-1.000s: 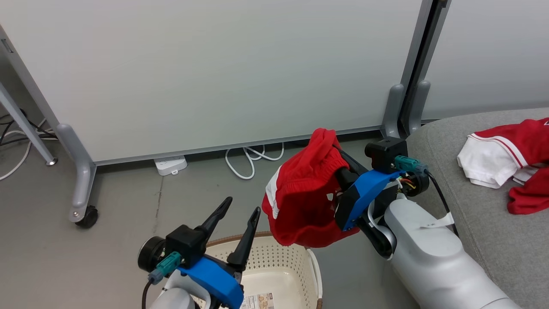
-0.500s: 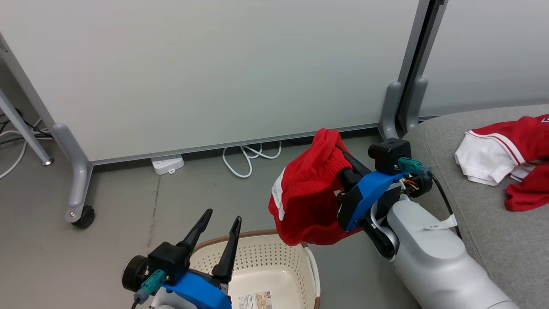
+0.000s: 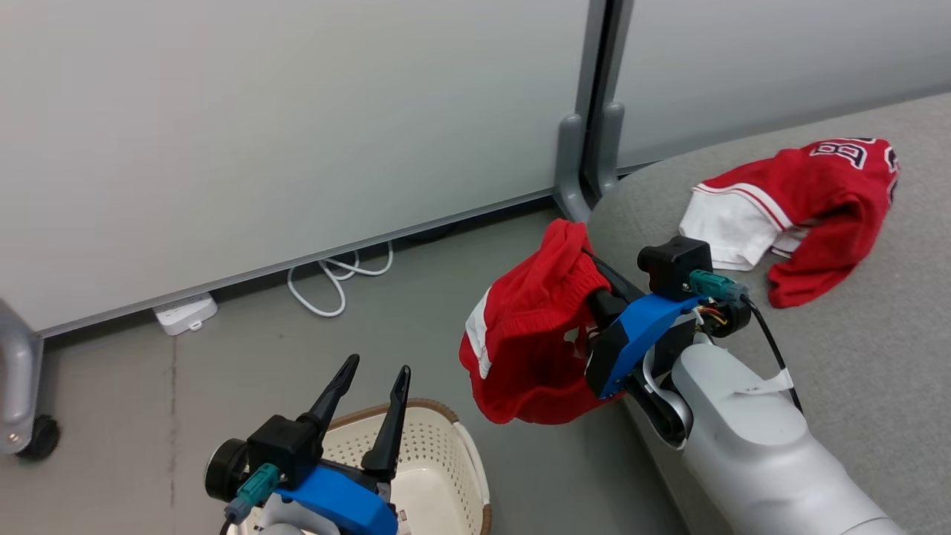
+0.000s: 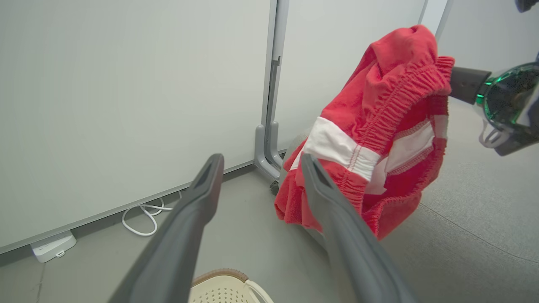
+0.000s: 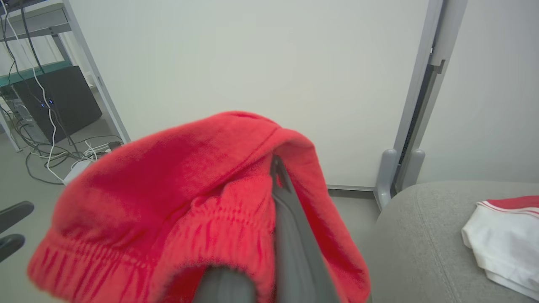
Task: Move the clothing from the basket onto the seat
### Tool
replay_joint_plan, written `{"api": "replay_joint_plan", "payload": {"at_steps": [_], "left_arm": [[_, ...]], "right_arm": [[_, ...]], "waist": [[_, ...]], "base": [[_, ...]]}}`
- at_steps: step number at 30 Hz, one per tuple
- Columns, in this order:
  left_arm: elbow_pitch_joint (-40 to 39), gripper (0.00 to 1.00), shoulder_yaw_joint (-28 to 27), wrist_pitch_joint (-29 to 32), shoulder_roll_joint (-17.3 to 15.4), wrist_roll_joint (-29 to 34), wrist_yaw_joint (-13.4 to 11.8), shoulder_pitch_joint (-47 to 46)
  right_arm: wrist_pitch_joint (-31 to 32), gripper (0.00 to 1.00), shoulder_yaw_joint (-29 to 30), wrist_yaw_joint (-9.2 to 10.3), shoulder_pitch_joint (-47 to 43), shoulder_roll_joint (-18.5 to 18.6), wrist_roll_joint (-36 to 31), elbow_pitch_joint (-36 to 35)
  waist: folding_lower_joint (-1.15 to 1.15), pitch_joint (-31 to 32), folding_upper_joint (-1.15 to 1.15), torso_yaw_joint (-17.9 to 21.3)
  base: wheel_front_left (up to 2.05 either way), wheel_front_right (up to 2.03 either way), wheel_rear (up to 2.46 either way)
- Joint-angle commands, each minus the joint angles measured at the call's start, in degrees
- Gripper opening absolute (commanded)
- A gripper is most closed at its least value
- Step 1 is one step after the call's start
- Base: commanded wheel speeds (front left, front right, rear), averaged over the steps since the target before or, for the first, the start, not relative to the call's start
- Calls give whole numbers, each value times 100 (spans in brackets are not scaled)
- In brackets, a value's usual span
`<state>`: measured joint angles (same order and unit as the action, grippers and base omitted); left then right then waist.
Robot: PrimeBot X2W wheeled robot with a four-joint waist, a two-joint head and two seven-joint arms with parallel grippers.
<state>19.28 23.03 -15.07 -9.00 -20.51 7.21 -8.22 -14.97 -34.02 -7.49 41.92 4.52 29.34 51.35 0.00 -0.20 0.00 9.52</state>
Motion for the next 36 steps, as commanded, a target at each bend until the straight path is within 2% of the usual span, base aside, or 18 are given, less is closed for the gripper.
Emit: {"api": "replay_joint_plan", "payload": {"at_steps": [1,11,19,26,36], "left_arm": [[-26,100,-10,-15,-10,29,40,-9],[-64,100,-1,-15,-76,67,41,-161],[-64,100,-75,-15,-131,92,42,-229],[-37,100,-41,-15,-191,53,41,-277],[10,100,89,-15,-240,57,41,-376]], "right_arm": [[-29,0,11,-1,55,34,-27,-17],[-28,0,121,-2,90,60,-66,-94],[-29,0,208,-2,13,24,-106,-185],[-29,0,267,-2,-68,8,-121,-213],[-29,0,435,-2,17,3,-109,-229]], "waist": [[0,-88,0,384],[0,-298,0,1398],[0,-462,0,1925],[0,-504,0,2045],[0,-581,0,1890]], "base": [[0,0,0],[0,0,0],[0,0,0],[0,0,0],[0,0,0]]}}
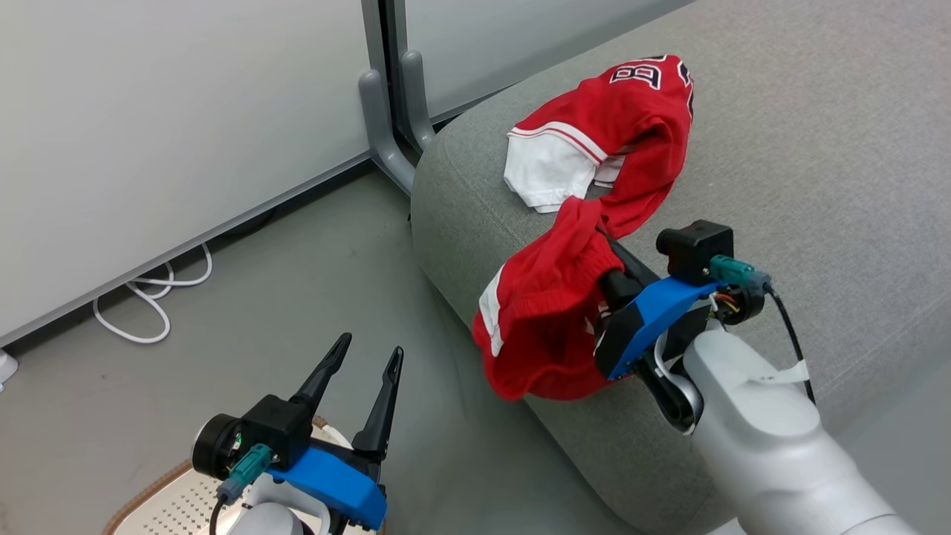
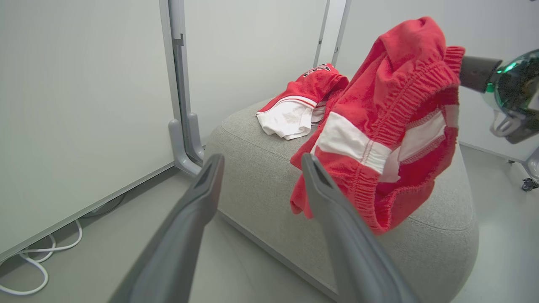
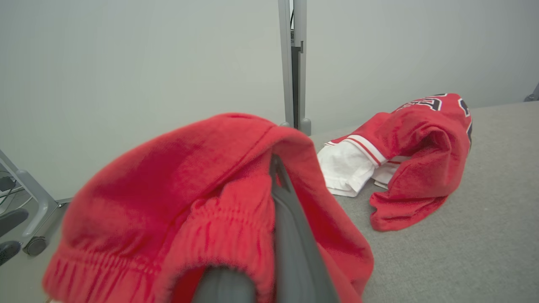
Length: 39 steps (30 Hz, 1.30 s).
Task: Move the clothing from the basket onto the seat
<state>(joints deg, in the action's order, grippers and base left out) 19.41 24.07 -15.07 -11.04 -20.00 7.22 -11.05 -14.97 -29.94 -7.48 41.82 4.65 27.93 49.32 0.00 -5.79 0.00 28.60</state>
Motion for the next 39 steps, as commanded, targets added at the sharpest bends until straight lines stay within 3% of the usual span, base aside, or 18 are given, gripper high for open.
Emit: {"api": "replay_joint_plan", "payload": {"at_steps": [1,11,20,24,31,39], "left_arm": [[-12,100,-22,-15,-43,12,40,-100],[-228,100,-1,-15,-226,114,41,-528],[-733,100,242,-16,-798,295,41,-1434],[-1026,100,271,-15,-1021,400,41,-1865],[-1383,100,421,91,-1245,551,41,-2409],[-1410,100,707,107,-1278,523,25,-2634]], "right_arm": [[-30,0,70,-2,88,-7,65,-38],[212,0,949,-3,1521,627,55,71],[375,0,2276,-3,2948,1977,-67,-59],[284,0,3008,-3,3178,2382,-142,44],[51,0,3917,-2,2842,2350,-231,466],[-23,0,4396,-2,2548,2116,-435,625]], "waist": [[0,-44,0,-32],[0,-914,0,-325],[0,-2647,0,-787],[0,-3395,0,-944],[0,-4244,0,-1068],[0,-4398,0,-1098]], "base": [[0,0,0],[0,0,0],[0,0,0],[0,0,0],[0,0,0],[0,0,0]]}}
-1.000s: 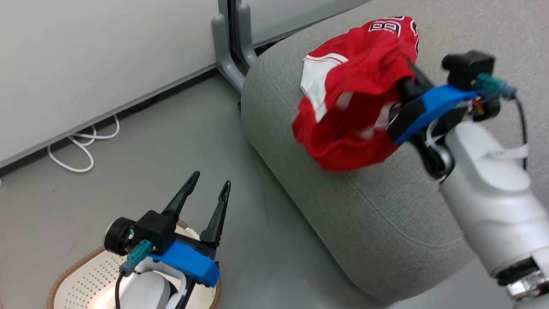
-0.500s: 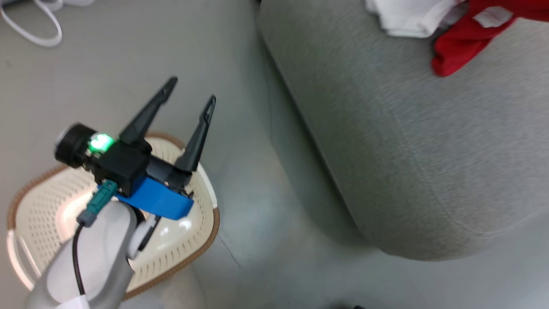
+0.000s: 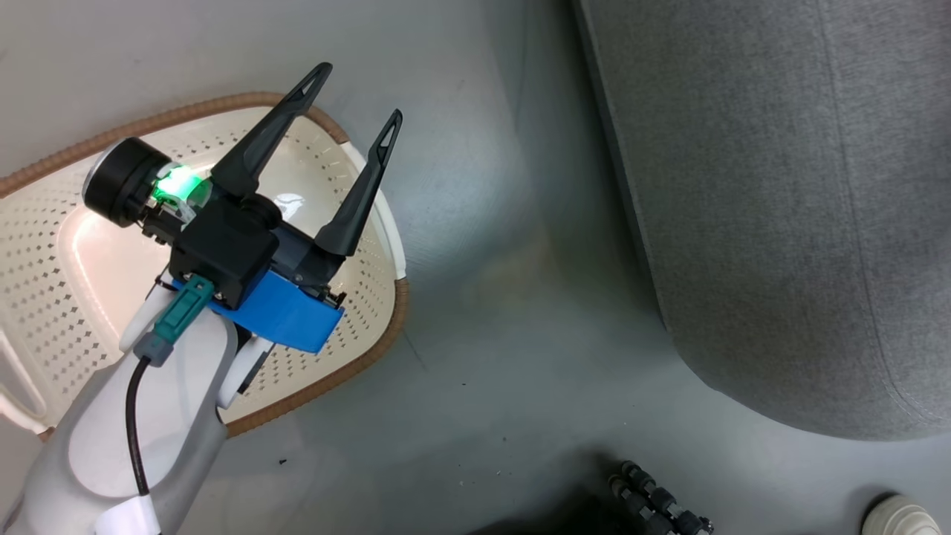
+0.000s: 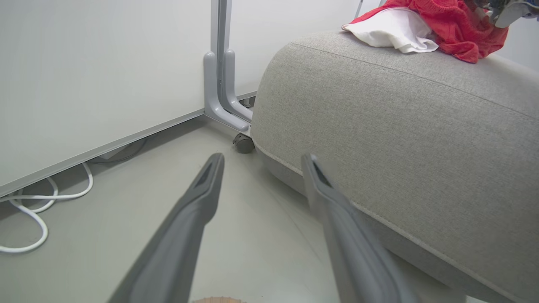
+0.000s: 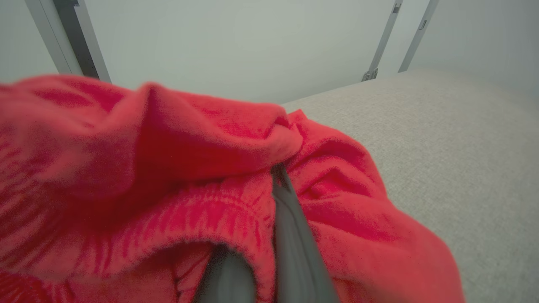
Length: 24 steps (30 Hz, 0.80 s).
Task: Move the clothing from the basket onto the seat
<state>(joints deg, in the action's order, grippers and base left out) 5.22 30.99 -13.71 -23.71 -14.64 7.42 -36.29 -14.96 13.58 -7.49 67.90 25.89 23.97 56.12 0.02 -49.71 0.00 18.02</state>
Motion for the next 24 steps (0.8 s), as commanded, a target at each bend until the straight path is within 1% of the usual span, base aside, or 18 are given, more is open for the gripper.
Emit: {"api": "replay_joint_plan", "payload": {"at_steps": [1,5,6,7,8,15,18,24], "left_arm": [[8,100,15,-29,-10,-13,5,-110],[100,100,23,-65,42,-38,-9,-54],[123,100,17,-80,40,-51,-10,-36],[147,100,13,-90,49,-66,-10,-18],[170,100,10,-103,61,-81,-11,-1],[433,100,-27,-147,246,-191,-21,130],[554,100,-91,-150,427,-271,-20,264],[745,100,-281,-154,854,-396,-7,797]], "right_arm": [[-24,0,43,-1,-60,-7,-39,-55],[-26,1,124,-1,-184,-40,-196,-187],[-27,25,126,-1,-201,-45,-227,-237],[-27,58,130,-2,-221,-50,-255,-269],[-27,100,132,-2,-244,-69,-267,-294],[-28,100,-34,-1,-474,-166,-445,-369],[-29,100,-192,-1,-705,-193,-516,-369],[-28,100,-548,-1,-1386,-230,-589,-299]], "waist": [[-2,-7,0,-41],[-2,97,0,-63],[-2,122,0,-65],[-2,153,0,-71],[-2,188,0,-78],[-2,674,0,-169],[-2,1046,0,-235],[-2,2027,0,-443]], "base": [[0,0,0],[0,0,0],[0,0,0],[0,0,0],[0,0,0],[0,0,0],[0,0,0],[0,0,0]]}}
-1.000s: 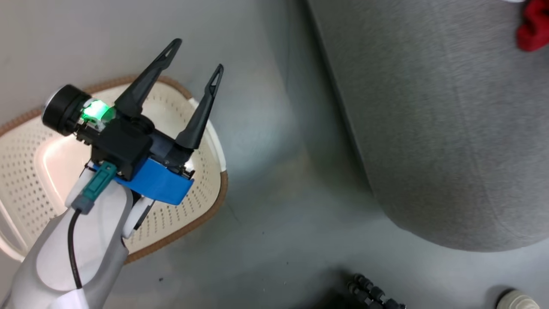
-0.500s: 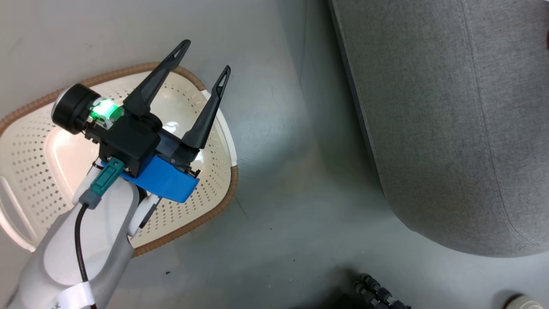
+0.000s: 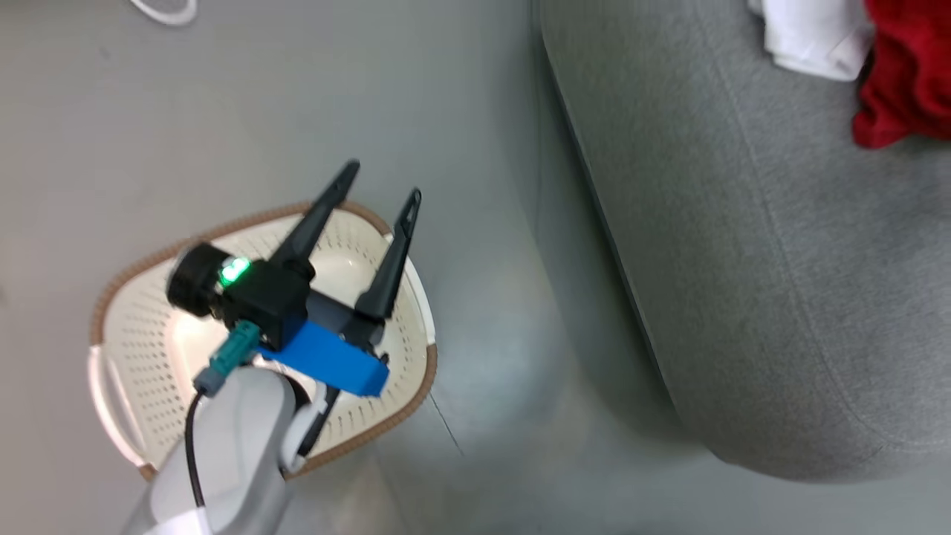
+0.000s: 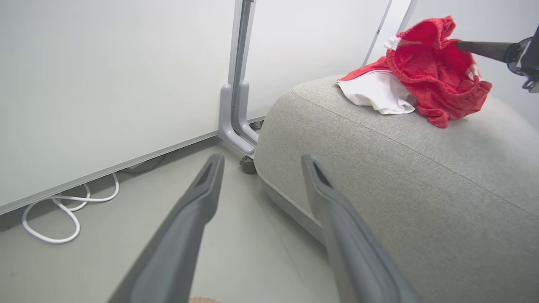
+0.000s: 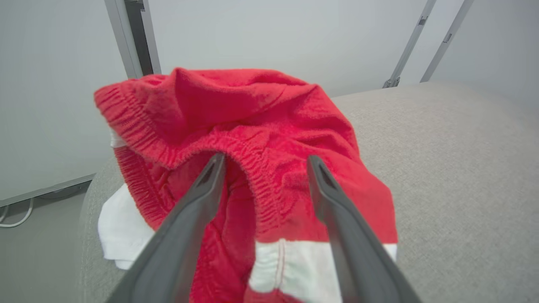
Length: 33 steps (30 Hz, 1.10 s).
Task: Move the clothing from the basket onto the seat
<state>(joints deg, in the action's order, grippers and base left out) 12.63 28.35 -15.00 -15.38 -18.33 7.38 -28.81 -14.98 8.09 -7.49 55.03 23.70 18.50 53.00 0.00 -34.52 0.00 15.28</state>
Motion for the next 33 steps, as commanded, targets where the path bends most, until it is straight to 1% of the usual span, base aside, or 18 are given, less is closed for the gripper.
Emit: {"api": "replay_joint_plan", "payload": {"at_steps": [1,5,8,12,16,23,27,33], "left_arm": [[43,100,-56,-25,93,-37,-1,157],[177,100,-242,-25,355,-103,6,641],[245,100,-385,-25,497,-144,8,1005],[311,100,-686,-25,618,-189,7,1507],[339,100,-1024,-21,709,-200,8,1943],[307,100,-1515,-21,803,-137,9,2539],[275,100,-1762,-21,848,-119,8,2722],[306,100,-2016,-21,904,-27,8,2890]], "right_arm": [[-23,100,-56,-1,-231,-21,-47,19],[-15,100,-239,-1,-798,-91,-96,-71],[-18,100,-297,-1,-1250,-174,-229,-294],[12,100,-383,-1,-1899,-398,-332,-759],[147,100,-483,-1,-2537,-615,-373,-1371],[520,100,-543,-2,-3698,-1029,-503,-2586],[731,100,-479,-1,-4273,-1304,-621,-3228],[950,100,-339,-1,-4911,-1748,-790,-3930]], "waist": [[0,694,0,-211],[0,1401,0,-400],[0,1915,0,-564],[0,2496,0,-760],[0,2948,0,-974],[0,3434,0,-1388],[0,3527,0,-1600],[0,3617,0,-1884]], "base": [[0,0,0],[0,0,0],[0,0,0],[0,0,0],[0,0,0],[0,0,0],[0,0,0],[0,0,0]]}}
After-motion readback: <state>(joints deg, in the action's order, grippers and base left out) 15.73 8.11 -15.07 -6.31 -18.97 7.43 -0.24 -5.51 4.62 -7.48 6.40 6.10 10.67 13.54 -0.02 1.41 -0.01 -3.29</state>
